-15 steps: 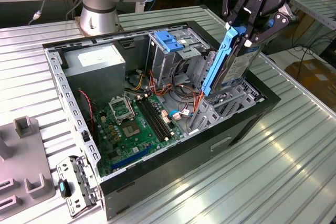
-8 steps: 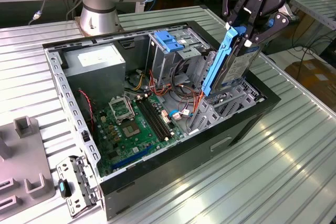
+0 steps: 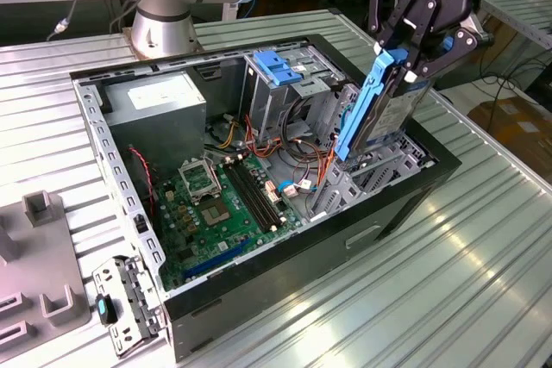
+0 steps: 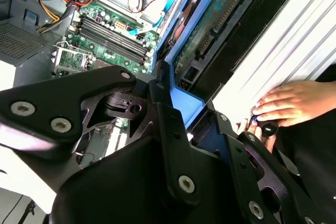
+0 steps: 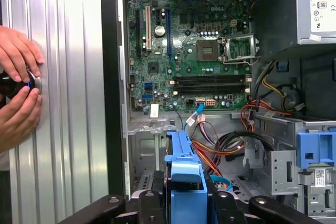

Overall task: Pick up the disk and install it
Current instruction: 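Insert the disk into the insertion slot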

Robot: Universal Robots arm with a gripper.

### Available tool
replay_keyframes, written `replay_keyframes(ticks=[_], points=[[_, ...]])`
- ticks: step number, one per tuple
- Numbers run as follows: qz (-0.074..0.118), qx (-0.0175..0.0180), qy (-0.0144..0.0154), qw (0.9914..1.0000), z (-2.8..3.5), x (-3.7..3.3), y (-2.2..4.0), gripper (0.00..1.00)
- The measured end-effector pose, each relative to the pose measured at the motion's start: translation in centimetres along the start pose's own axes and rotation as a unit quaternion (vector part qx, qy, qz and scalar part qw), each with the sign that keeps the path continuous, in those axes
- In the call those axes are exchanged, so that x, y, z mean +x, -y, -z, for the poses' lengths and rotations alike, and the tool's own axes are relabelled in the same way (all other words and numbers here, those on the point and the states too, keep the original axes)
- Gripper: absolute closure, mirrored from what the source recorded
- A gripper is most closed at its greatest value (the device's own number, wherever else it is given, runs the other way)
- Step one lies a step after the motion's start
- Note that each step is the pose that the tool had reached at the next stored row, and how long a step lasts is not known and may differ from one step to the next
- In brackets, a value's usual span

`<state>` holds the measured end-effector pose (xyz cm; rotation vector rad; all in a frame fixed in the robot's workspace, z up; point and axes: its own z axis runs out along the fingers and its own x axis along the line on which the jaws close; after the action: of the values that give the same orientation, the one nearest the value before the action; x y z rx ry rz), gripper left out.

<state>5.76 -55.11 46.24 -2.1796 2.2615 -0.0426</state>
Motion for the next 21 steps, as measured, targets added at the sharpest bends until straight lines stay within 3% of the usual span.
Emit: replay_keyframes(ticks=[13,21], points=[[0.008,-0.0017,0.0001,0.99997,-0.89,0.14,0.53,0.63],[0.008,-0.0050,0.0000,0.99996,-1.39,0.48,0.72,0.63]])
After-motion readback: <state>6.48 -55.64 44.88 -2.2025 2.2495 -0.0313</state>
